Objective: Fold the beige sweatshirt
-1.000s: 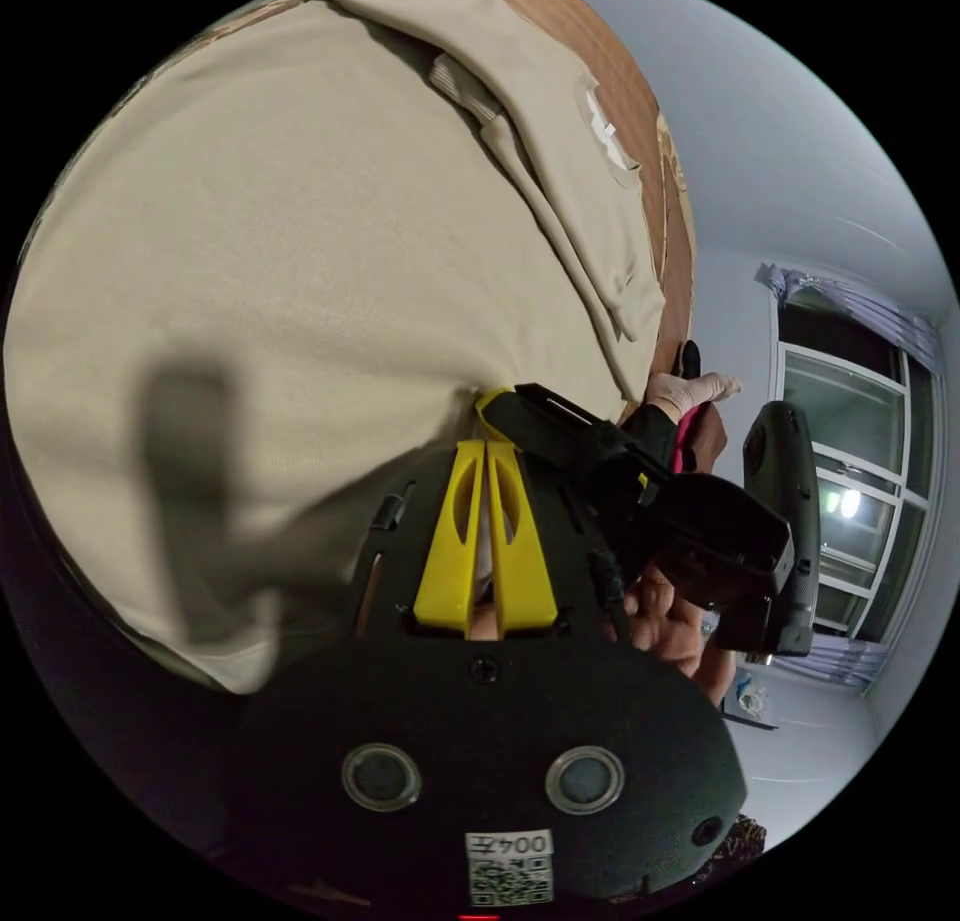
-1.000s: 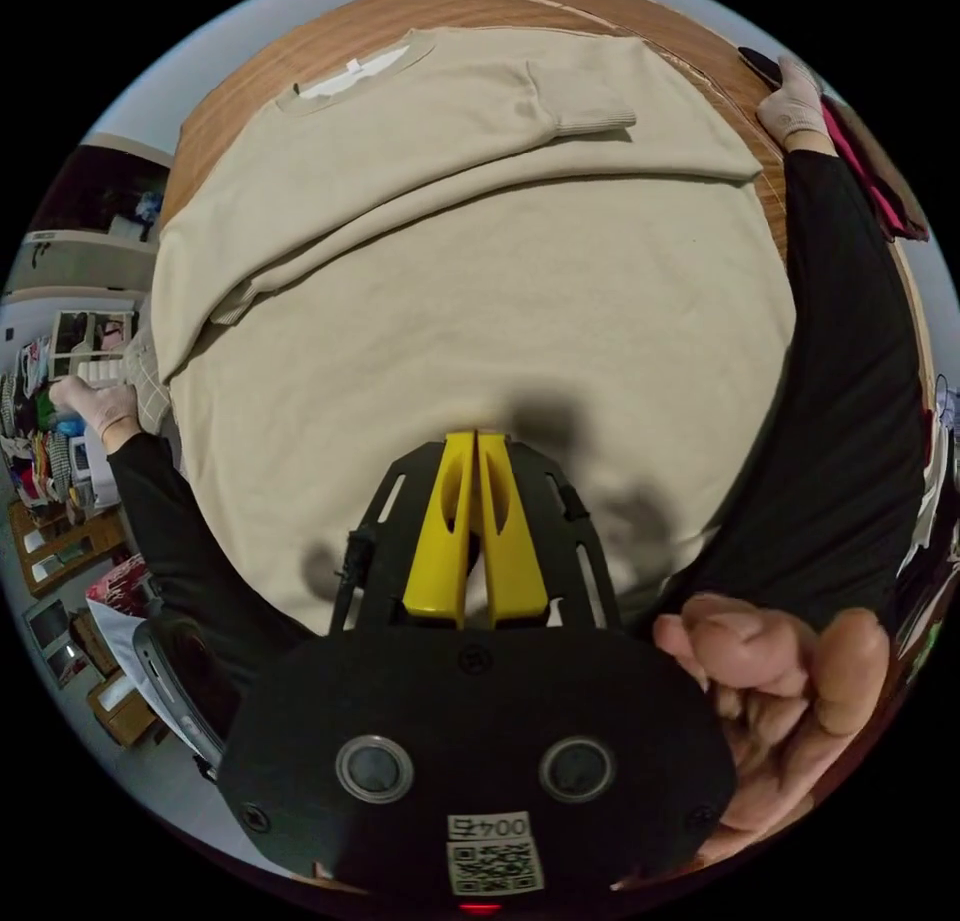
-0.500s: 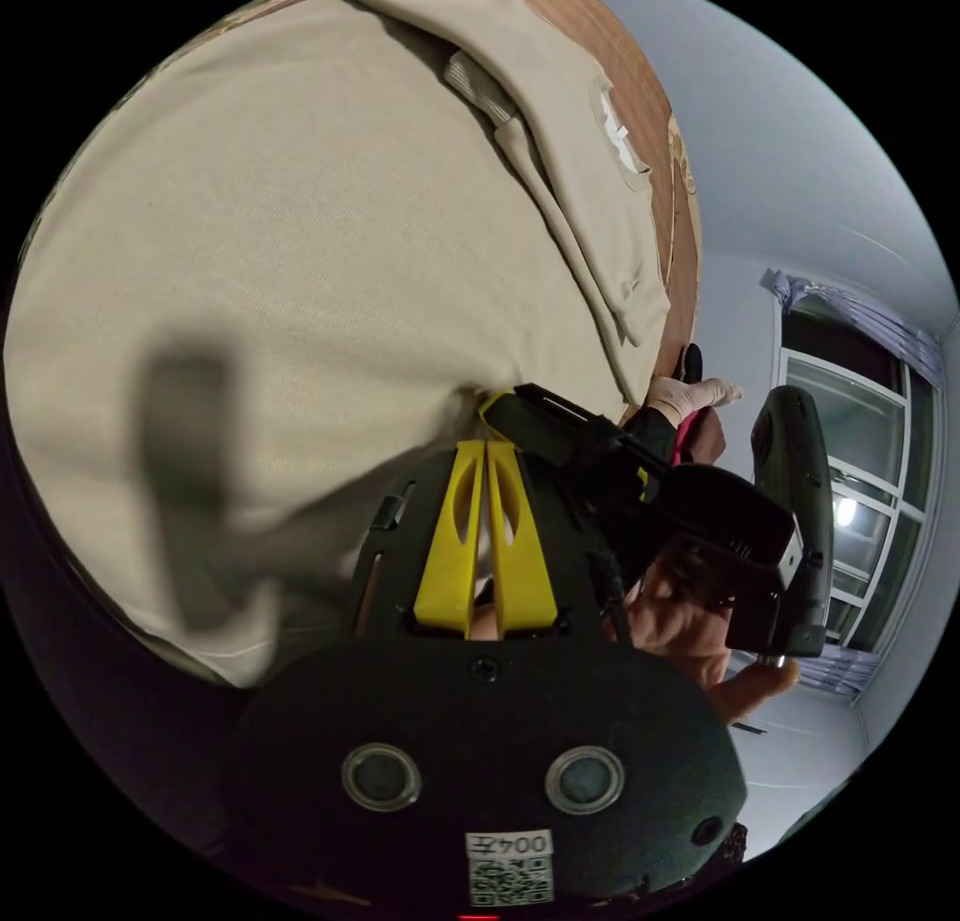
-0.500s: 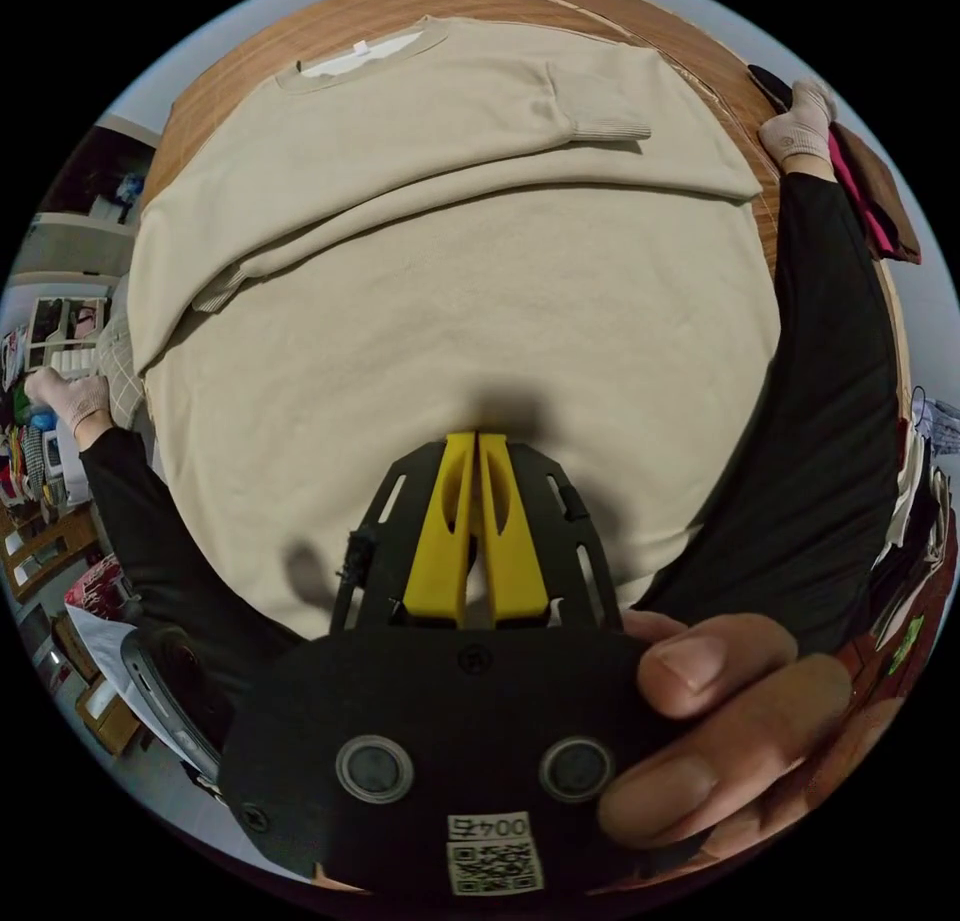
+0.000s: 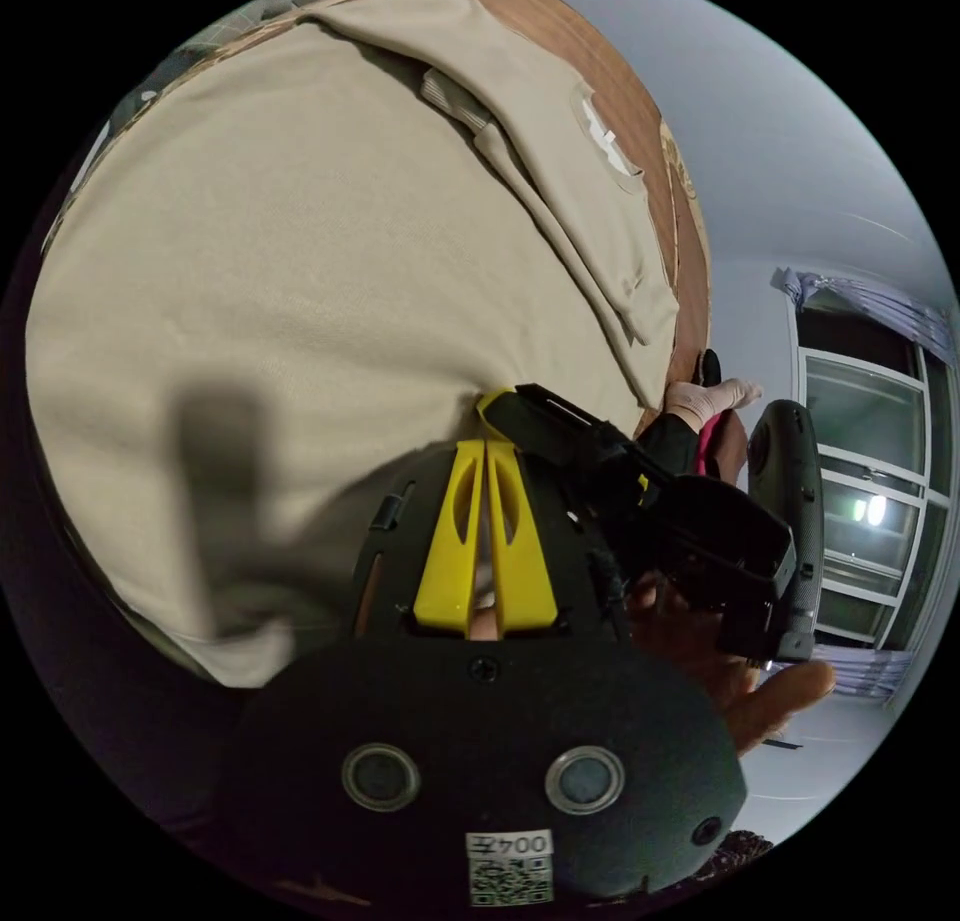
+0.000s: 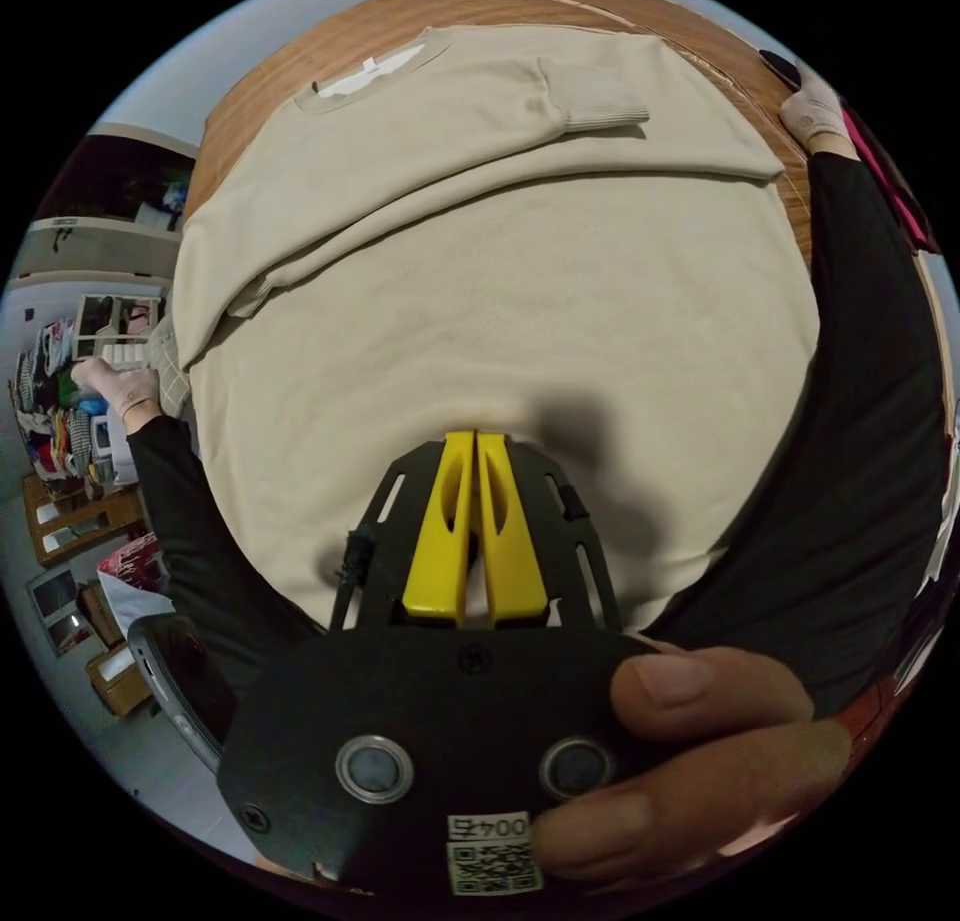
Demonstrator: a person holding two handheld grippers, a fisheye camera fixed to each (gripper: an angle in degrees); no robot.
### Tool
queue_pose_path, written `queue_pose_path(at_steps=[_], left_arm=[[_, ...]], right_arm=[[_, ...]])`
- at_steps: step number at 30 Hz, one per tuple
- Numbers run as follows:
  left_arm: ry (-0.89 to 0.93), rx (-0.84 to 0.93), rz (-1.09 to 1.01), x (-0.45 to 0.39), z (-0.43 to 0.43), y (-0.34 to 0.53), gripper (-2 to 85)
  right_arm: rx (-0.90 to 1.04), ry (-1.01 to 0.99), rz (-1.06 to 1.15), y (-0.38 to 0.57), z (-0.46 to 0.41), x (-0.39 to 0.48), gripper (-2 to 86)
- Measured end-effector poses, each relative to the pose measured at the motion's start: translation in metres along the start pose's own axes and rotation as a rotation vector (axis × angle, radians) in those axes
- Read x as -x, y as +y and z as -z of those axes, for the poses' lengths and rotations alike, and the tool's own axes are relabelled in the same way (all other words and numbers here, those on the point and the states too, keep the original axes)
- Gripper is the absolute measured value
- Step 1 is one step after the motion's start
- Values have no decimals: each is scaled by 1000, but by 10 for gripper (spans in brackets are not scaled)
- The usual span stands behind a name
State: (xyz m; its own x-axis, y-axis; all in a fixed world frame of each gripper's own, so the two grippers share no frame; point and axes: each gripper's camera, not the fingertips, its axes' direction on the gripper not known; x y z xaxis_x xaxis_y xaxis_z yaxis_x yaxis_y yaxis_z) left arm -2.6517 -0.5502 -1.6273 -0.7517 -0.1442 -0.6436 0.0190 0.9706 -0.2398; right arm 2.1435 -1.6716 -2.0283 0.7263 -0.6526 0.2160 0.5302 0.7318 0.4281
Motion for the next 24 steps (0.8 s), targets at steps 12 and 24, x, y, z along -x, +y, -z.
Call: queue_pose_path(at_steps=[12, 24], left_arm=[[-34, -14, -30, -6, -23, 5, 2], [-74, -39, -34, -9, -42, 10, 2]], right_arm=[[-7, -35, 5, 7, 8, -17, -8], [-21, 11, 68, 15, 7, -10, -7]])
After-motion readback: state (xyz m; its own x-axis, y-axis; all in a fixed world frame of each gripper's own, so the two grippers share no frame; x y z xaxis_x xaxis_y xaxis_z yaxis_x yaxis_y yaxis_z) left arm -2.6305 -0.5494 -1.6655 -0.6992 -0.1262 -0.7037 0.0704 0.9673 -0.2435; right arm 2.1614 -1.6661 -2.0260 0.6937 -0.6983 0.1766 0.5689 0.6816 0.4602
